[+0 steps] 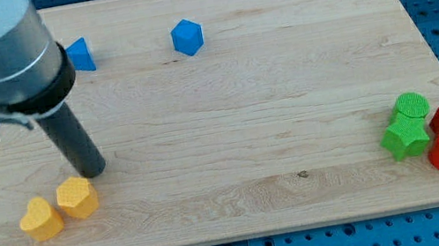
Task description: Move your arm closer to the blue triangle
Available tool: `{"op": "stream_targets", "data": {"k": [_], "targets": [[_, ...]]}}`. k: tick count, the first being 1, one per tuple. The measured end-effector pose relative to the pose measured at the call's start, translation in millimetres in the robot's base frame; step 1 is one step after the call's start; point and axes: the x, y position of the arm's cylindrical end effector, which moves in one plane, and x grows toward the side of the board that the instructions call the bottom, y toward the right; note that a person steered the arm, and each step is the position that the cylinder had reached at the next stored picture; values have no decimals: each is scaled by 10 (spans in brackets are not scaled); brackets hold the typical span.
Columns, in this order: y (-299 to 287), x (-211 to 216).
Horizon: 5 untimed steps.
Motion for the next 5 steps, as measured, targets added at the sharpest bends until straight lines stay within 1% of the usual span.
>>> {"op": "stream_targets", "data": {"k": [2,3,4,5], "targets": [[1055,-947],[936,-1368],[683,-1748],[637,-2226]]}}
